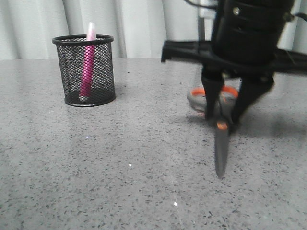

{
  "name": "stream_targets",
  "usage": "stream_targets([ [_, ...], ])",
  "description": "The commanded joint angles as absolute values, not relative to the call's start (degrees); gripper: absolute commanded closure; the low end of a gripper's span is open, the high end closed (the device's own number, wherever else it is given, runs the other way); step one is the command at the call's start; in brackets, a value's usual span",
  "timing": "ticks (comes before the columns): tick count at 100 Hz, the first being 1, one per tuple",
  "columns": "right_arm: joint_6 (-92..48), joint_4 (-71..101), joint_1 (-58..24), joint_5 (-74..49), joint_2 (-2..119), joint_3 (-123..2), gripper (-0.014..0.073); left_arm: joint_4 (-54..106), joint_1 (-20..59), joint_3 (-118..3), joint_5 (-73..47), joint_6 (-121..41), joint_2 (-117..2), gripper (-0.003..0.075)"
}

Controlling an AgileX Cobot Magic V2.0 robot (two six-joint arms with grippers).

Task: Put pen and scissors into bin
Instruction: 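Grasp the scissors by the blades with the right gripper and lift, then carry the scissors over the mesh cup and lower them in, blades down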

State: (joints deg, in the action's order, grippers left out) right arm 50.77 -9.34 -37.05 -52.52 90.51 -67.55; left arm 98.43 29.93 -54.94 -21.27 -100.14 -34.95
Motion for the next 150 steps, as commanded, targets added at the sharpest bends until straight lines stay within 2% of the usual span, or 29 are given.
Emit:
stream_targets([
  [1, 49.41, -15.49, -36.73, -48.25, 87.66, -73.50, 0.0665, 100.01, 30.51, -56.27, -21.41, -99.68, -35.05, 0.0482],
  [20, 47.87, -24.62, -36.73, -39.85, 86.37, -84.96, 0.0665, 100.01, 30.51, -56.27, -21.41, -99.68, -35.05, 0.0482],
  [30, 47.49, -28.05, -37.11, -30.52, 86.37, -88.73, 0.0664, 100.01, 30.51, -56.27, -21.41, -99.68, -35.05, 0.0482],
  [49, 47.49, -35.13, -39.19, -12.87, 87.85, -89.44, 0.0662, 100.01, 30.51, -56.27, -21.41, -99.68, -35.05, 0.0482],
  [70, 47.49, -42.91, -40.52, 0.45, 93.94, -89.44, 0.0662, 99.54, 30.51, -56.27, -21.29, -99.68, -35.05, 0.0482],
  [112, 47.49, -45.16, -39.88, 8.15, 102.14, -85.53, 0.0662, 98.25, 30.51, -56.27, -21.41, -99.68, -35.05, 0.0482],
  [150, 47.49, -45.16, -39.08, 8.93, 103.94, -79.21, 0.0662, 96.54, 30.51, -56.27, -21.67, -99.68, -35.05, 0.0482],
])
